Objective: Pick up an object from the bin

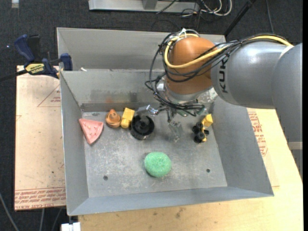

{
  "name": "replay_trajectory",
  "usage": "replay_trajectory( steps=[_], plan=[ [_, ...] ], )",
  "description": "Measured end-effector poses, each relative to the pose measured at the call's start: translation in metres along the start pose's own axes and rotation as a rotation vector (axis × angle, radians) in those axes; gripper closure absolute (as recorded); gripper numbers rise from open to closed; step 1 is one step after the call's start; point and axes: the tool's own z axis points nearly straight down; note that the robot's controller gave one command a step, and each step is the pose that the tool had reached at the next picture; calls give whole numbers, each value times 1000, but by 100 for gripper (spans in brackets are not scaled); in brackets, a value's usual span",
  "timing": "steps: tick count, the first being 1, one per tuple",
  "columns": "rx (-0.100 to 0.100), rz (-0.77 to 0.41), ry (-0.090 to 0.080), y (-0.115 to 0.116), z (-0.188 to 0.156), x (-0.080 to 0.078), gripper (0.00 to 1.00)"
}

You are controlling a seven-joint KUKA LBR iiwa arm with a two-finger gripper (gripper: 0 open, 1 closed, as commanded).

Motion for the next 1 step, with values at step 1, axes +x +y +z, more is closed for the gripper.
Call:
replay_trajectory(
  steps=[1],
  plan=[
    [2, -61, 1, 0, 3, -3, 0]
  ],
)
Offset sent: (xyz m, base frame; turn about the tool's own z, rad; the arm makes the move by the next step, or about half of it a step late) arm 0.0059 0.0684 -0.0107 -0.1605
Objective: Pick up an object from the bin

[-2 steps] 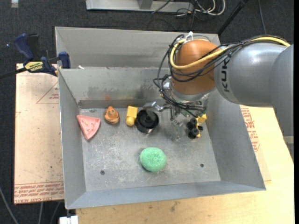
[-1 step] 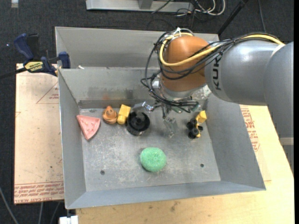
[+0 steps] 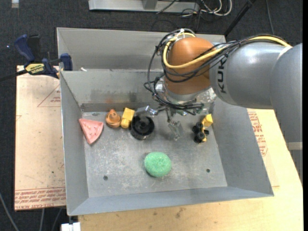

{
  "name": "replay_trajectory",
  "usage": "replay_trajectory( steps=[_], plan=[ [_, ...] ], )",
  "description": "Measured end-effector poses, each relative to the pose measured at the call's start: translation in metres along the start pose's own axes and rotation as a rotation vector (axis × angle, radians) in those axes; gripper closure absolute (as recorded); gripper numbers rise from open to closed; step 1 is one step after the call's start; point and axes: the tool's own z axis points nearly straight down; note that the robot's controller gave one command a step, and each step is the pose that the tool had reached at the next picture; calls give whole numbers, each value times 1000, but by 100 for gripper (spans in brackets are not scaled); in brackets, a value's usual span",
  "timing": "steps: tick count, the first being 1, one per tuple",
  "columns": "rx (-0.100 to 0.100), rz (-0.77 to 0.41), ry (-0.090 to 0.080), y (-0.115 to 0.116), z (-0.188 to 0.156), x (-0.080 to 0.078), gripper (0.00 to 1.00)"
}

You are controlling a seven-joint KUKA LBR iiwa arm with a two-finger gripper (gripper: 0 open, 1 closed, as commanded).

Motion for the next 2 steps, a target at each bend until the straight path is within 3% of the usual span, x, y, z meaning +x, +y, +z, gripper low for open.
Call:
replay_trajectory(
  steps=[1, 2],
  plan=[
    [1, -83, 1, 24, 4, -43, 0],
    [-1, -122, -5, 28, 4, -45, 0]
  ],
)
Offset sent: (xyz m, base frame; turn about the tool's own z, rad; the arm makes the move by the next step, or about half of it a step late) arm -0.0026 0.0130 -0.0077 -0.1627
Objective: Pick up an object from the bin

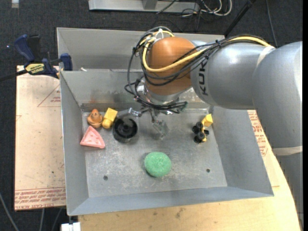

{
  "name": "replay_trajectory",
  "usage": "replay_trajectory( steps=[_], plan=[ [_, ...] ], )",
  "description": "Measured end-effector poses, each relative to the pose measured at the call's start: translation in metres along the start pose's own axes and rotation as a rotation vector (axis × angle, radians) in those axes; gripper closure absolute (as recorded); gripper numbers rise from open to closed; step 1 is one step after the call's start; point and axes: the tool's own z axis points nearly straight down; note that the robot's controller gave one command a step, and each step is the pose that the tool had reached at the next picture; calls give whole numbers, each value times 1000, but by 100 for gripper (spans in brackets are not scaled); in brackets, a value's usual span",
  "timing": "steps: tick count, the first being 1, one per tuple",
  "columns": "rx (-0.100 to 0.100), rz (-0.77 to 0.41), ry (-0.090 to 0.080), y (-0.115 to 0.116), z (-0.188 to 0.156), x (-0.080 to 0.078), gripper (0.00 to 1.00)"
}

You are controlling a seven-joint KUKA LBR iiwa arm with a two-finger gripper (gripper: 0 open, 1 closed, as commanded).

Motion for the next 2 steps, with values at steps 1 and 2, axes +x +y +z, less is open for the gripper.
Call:
replay_trajectory(
  steps=[1, 2],
  plan=[
    [-1, 259, 5, 30, -14, 51, 100],
    [-1, 260, 5, 30, -14, 51, 100]
  ],
)
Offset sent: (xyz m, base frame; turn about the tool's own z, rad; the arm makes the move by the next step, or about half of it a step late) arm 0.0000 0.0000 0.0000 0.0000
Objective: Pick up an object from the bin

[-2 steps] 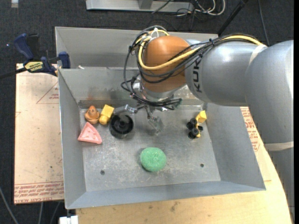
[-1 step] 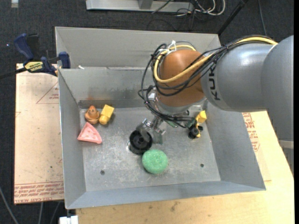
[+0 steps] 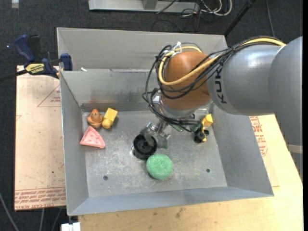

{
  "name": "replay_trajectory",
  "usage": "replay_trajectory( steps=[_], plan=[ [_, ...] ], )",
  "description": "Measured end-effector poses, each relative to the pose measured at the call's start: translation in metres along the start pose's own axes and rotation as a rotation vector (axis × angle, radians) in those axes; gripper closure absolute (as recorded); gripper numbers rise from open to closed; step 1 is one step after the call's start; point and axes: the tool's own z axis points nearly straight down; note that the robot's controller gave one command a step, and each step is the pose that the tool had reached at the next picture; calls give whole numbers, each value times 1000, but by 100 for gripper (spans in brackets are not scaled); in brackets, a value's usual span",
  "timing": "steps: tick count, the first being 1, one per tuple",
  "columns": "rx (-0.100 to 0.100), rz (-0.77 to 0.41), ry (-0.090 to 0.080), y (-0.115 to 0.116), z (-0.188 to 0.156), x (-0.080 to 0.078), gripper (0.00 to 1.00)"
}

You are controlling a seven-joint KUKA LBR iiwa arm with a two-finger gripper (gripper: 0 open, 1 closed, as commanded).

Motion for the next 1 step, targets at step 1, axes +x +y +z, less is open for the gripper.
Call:
replay_trajectory(
  steps=[1],
  plan=[
    [-7, 34, 10, 22, -42, -2, 100]
  ],
)
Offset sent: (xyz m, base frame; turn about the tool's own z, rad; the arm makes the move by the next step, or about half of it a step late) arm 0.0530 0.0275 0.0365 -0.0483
